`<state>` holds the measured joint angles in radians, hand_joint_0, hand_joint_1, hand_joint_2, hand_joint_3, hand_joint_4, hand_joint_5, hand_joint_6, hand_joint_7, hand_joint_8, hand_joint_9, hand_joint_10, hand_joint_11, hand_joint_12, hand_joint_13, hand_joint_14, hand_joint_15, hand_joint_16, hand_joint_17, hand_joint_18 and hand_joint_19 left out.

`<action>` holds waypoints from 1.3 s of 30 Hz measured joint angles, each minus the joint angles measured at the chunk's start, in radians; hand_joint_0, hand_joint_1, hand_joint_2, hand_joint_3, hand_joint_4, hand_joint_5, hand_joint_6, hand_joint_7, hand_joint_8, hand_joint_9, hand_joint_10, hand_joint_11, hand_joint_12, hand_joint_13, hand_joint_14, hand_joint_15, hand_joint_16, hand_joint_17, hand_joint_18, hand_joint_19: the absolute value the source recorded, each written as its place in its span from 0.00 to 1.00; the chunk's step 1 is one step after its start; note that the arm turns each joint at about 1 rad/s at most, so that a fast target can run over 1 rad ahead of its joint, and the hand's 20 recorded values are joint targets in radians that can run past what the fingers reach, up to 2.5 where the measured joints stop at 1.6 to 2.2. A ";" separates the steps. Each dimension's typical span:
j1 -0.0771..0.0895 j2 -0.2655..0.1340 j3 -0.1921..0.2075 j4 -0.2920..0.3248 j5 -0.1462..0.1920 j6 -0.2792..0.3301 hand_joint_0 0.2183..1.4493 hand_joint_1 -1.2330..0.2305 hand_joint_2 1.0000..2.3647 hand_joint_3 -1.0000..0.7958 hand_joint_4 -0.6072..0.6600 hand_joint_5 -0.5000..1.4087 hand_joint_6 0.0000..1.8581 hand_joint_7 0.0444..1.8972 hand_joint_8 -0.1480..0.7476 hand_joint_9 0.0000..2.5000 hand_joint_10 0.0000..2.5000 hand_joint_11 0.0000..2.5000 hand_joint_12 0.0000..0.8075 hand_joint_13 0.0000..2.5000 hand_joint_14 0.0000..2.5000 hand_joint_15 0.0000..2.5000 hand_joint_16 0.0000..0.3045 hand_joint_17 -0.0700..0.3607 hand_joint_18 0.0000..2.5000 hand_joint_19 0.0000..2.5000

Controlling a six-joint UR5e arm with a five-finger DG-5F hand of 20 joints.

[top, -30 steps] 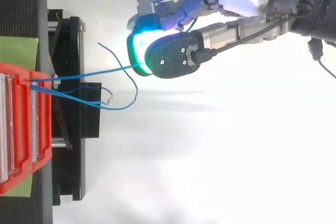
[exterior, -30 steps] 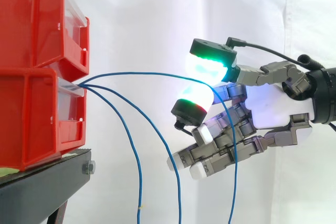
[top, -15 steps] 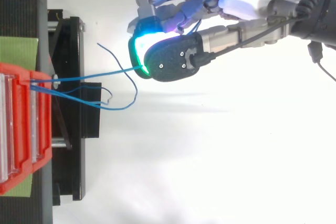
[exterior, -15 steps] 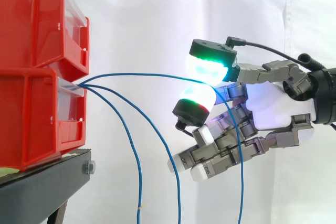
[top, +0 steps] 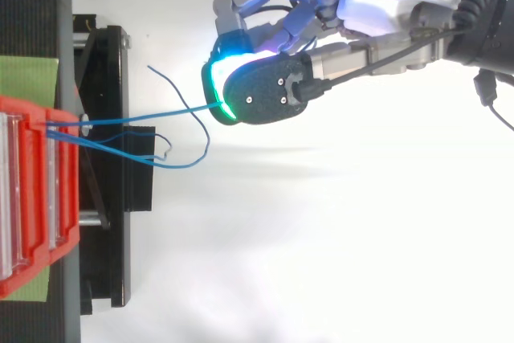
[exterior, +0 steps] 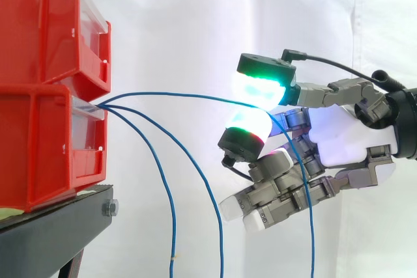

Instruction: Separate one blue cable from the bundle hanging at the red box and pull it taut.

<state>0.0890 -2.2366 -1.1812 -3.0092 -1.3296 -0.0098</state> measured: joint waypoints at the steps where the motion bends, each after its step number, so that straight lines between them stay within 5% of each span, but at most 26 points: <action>1: 0.000 0.000 0.000 0.000 0.000 0.001 0.36 0.36 0.01 0.40 0.55 0.15 0.50 0.75 0.45 0.39 0.00 0.65 0.39 0.27 0.01 0.29 0.11 0.34 0.19 0.14; 8: -0.002 0.000 0.000 -0.001 -0.002 0.006 0.37 0.36 0.01 0.39 0.54 0.15 0.50 0.74 0.45 0.38 0.00 0.71 0.39 0.33 0.01 0.44 0.13 0.36 0.23 0.21; 15: -0.002 0.000 0.000 0.001 -0.005 0.007 0.37 0.36 0.01 0.39 0.54 0.15 0.50 0.72 0.46 0.36 0.15 0.70 0.37 0.39 0.00 0.69 0.13 0.36 0.33 0.45; 17: -0.003 0.000 0.000 0.001 -0.006 0.007 0.37 0.36 0.01 0.38 0.54 0.15 0.50 0.72 0.46 0.35 0.20 0.68 0.37 0.37 0.15 0.69 0.11 0.34 0.35 0.53; 19: -0.003 0.000 0.000 0.001 -0.006 0.006 0.37 0.35 0.01 0.38 0.55 0.15 0.50 0.72 0.47 0.35 0.26 0.66 0.38 0.35 0.40 0.65 0.10 0.32 0.41 0.65; 26: -0.003 0.000 0.000 0.002 -0.008 0.004 0.38 0.35 0.01 0.37 0.55 0.15 0.50 0.70 0.47 0.34 0.40 0.63 0.39 0.31 0.75 0.63 0.09 0.31 0.48 0.78; 32: -0.004 0.000 0.000 0.001 -0.008 -0.005 0.38 0.35 0.01 0.36 0.56 0.15 0.50 0.70 0.46 0.33 0.54 0.62 0.39 0.28 0.93 0.63 0.09 0.31 0.52 0.84; 39: -0.006 0.000 0.000 0.000 -0.008 -0.013 0.37 0.38 0.01 0.33 0.59 0.15 0.50 0.67 0.46 0.31 0.67 0.61 0.38 0.27 1.00 0.66 0.10 0.32 0.53 0.86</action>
<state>0.0831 -2.2366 -1.1811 -3.0091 -1.3376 -0.0224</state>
